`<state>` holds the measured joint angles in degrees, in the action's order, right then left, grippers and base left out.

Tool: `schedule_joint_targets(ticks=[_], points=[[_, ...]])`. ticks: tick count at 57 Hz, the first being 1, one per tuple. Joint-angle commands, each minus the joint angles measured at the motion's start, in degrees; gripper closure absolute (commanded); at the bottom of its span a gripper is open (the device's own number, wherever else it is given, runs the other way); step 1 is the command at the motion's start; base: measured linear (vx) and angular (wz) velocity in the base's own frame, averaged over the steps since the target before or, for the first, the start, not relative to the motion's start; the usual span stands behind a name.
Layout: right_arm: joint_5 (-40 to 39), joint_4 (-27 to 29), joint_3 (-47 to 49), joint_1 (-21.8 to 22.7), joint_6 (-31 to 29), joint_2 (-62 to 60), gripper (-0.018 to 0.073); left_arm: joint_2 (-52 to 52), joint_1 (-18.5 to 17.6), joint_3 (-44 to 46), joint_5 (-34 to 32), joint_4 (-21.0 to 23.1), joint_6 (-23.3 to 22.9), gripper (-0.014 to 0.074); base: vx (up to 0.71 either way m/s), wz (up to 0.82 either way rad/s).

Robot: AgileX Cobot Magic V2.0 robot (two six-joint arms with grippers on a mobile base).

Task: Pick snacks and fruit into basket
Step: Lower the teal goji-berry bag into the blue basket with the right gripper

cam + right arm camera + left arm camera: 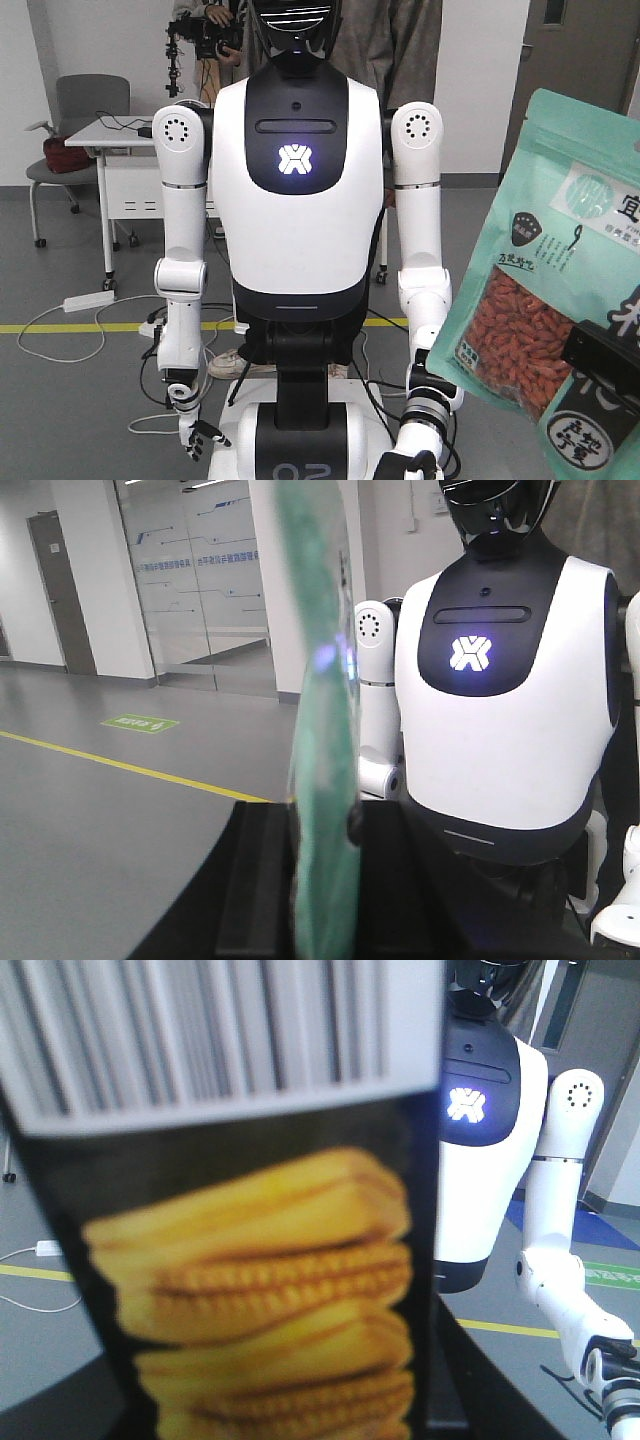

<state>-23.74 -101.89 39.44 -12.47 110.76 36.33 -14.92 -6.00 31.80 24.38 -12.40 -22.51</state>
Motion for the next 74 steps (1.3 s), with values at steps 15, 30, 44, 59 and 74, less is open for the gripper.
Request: schedule_joint_targets(ticks=[15, 30, 44, 59, 74], points=[[1.85, -0.11, 1.79, 0.22, -0.04, -0.03, 0.0568, -0.72, -0.36, 2.10, -5.86, -0.42, 0.09, 0.0594, 0.00, 0.00], [1.85, -0.11, 1.79, 0.22, -0.04, -0.03, 0.0568, -0.72, -0.36, 2.10, -5.86, -0.42, 0.09, 0.0594, 0.00, 0.00], [1.85, -0.11, 1.79, 0.22, -0.04, -0.03, 0.0568, -0.72, -0.36, 2.10, -5.86, -0.42, 0.09, 0.0594, 0.00, 0.00], [1.85, -0.05, 1.79, 0.22, -0.04, -0.03, 0.0568, -0.72, -0.36, 2.10, -5.92, -0.42, 0.09, 0.0594, 0.00, 0.00], [1.85, -0.05, 1.79, 0.22, -0.04, -0.03, 0.0568, -0.96, -0.36, 2.10, -6.45, -0.42, 0.09, 0.0594, 0.00, 0.00]])
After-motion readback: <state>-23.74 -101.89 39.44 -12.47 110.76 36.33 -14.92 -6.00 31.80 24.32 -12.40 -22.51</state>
